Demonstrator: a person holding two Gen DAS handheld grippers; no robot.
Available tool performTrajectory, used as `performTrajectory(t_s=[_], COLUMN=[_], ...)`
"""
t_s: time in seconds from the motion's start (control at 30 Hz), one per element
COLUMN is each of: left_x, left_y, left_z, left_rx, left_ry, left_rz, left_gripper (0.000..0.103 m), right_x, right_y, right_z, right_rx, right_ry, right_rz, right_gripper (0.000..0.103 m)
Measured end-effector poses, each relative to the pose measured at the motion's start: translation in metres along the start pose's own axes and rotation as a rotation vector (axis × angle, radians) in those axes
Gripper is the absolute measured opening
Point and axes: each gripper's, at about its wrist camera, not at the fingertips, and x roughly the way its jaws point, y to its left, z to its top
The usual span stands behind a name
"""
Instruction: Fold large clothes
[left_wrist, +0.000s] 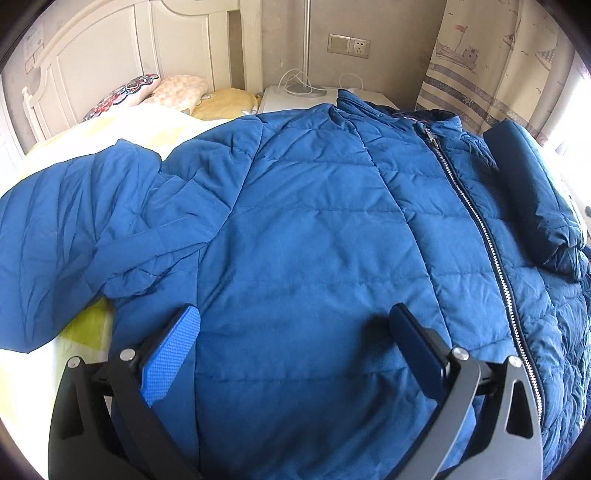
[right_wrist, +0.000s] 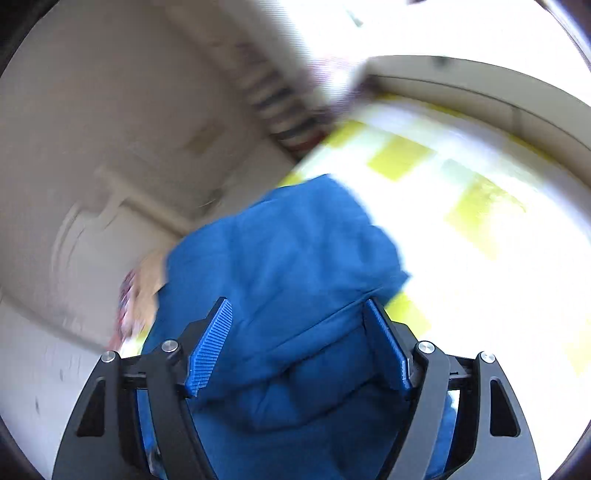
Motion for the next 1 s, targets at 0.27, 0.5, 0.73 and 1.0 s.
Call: performTrajectory(t_s=[0.27,0.5,0.73,1.0], left_x=[0.000,-0.006,-0.008,-0.011], left_y=[0.000,0.011,0.016,0.024], left_z=[0.000,-0.001,-0.001,-0.003], left_rx=[-0.001,-0.059,-0.096,-0.132], left_ry=[-0.001,-0.031,-0.048,-0.063], left_rz=[-0.003,-0.060,-0.092,-0.145], left_gripper=[0.101,0.098,0.096,0.097], right_x=[0.006,-0.034,-0.022,-0.036], right_y=[0.007,0.100,0.256,0.218], right_z=[-0.011,-0.024,-0.126,-0.100], right_rx=[-0.057,-0.426,-0.920,-0.827], right_ry=[-0.034,-0.279,-0.027,-0.064], right_rz=[-0.078,-0.009,0.349,0.338], right_gripper=[0.077,0.029,0.029,0.075])
